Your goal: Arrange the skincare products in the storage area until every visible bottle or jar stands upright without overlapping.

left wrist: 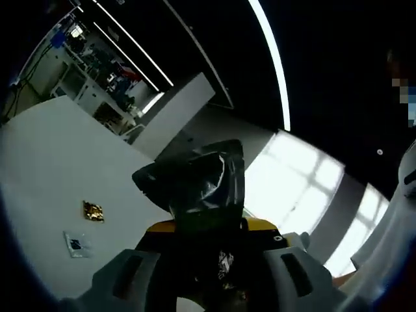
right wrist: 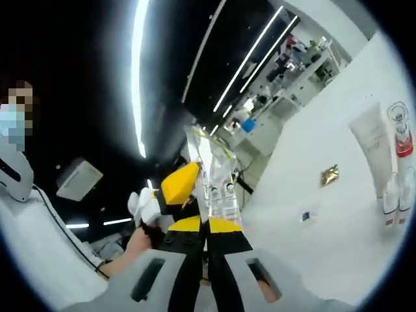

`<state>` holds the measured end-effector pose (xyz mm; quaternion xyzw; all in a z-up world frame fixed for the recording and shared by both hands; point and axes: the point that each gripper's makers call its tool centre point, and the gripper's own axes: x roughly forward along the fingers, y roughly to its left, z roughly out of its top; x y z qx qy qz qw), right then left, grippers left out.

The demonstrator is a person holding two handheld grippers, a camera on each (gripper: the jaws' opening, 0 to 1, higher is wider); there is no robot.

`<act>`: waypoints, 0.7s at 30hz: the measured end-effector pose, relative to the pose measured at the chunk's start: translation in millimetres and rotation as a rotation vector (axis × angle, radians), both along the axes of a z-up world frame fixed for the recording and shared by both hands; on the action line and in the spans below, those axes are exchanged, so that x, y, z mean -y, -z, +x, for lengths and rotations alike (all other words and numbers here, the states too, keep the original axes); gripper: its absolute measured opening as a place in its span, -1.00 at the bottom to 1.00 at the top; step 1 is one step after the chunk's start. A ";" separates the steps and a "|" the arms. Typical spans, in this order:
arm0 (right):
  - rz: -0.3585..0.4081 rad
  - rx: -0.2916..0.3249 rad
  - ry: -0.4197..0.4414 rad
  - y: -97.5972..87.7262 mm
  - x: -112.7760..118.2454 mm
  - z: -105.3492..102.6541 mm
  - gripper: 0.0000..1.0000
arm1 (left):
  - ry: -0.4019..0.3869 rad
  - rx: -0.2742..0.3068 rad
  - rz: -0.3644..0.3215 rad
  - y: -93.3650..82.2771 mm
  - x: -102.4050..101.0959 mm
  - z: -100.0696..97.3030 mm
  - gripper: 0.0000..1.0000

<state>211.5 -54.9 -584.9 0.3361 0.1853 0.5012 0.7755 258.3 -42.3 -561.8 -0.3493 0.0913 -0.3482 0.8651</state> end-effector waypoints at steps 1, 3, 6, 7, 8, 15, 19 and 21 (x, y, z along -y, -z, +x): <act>0.004 -0.001 -0.002 -0.3 0.0 -0.6 -0.99 | 0.002 0.001 -0.001 -0.1 -0.2 -0.7 -0.32; 0.014 -0.001 -0.003 -1.2 0.9 -1.2 -0.99 | 0.015 0.005 0.003 0.0 0.2 -3.7 -0.30; 0.045 -0.019 -0.002 -4.4 4.0 -0.9 -0.99 | 0.027 0.009 0.036 2.4 -0.9 -8.6 -0.21; 0.039 -0.010 -0.008 -4.5 3.2 -2.1 -0.99 | 0.033 0.018 0.042 1.5 -1.4 -10.5 -0.22; 0.034 -0.001 -0.022 -5.2 1.9 -4.7 -0.99 | 0.039 0.021 0.044 0.9 -1.7 -12.1 -0.22; 0.087 -0.027 -0.001 -11.3 4.6 -2.8 -0.99 | 0.037 -0.003 0.020 1.5 -12.4 -14.4 -0.02; 0.093 -0.029 0.014 -12.1 14.4 1.6 -0.99 | 0.012 0.010 0.013 -1.5 -25.2 -14.4 -0.03; 0.102 -0.033 0.011 -13.7 17.9 1.4 -0.99 | 0.006 0.009 0.011 -0.1 -29.3 -13.1 -0.02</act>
